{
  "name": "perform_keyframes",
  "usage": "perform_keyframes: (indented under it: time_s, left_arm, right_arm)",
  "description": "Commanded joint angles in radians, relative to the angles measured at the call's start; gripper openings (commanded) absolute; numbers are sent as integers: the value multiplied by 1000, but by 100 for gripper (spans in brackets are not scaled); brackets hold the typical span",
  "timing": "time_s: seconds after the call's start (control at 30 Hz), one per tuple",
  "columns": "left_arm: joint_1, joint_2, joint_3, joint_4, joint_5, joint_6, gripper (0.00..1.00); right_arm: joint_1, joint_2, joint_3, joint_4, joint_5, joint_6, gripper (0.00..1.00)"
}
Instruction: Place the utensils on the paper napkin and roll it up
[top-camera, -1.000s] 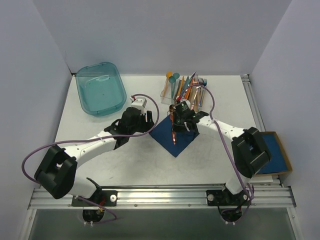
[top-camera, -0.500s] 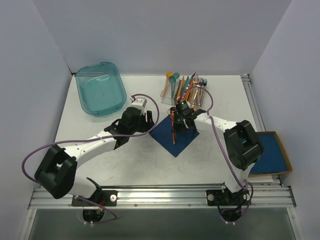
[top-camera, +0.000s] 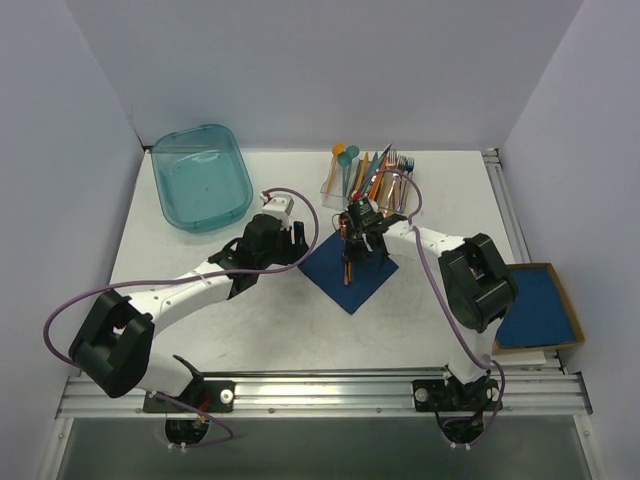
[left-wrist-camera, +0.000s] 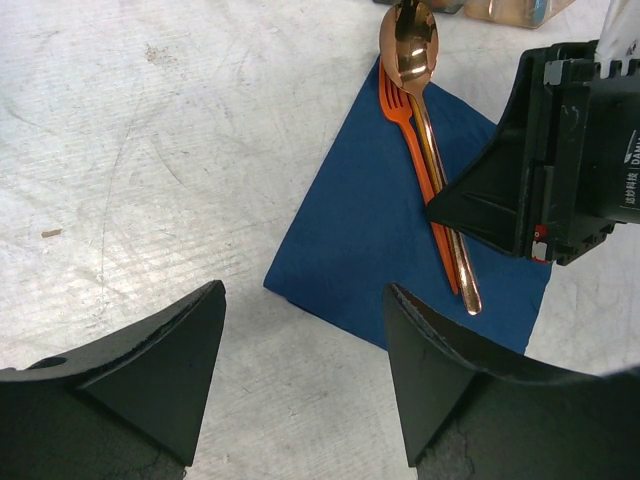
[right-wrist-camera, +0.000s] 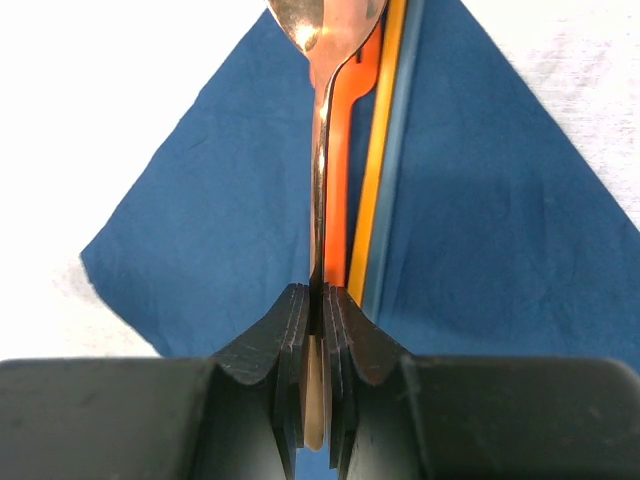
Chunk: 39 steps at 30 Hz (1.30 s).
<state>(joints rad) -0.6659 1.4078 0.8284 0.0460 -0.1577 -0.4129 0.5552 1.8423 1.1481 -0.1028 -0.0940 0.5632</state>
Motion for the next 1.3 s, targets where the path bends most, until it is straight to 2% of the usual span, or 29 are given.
perform_keyframes:
  time_s: [0.0,0.33,0.57,0.7,0.77,1.03,1.27]
  left_arm:
    - [-3,-12,8,25,-2,11,73]
    - [-3,-15,6,23,-2,11,73]
    - [-3,-20,6,23,-6,11,73]
    - [-3,-17,5,26,1,11,73]
    - [-1,-12,6,28,7,11,73]
    - [-1,-24,3,26,6,10,73]
    - [-3,-29,-3,29,-3,10,73]
  right_arm:
    - [-9,9,33,-38,25,-8,8]
    - [-9,5,39,-58,51,-17,19]
    - [-8,-14,45,-81,63,-20,20]
    - [-15,-101,25,-101,91,-25,20]
    - [-34,-120,10,-123,143,-32,19]
    - [-80,-170,-106,-97,191,-52,1]
    - [-83,-143,-186,-18,194,-43,0]
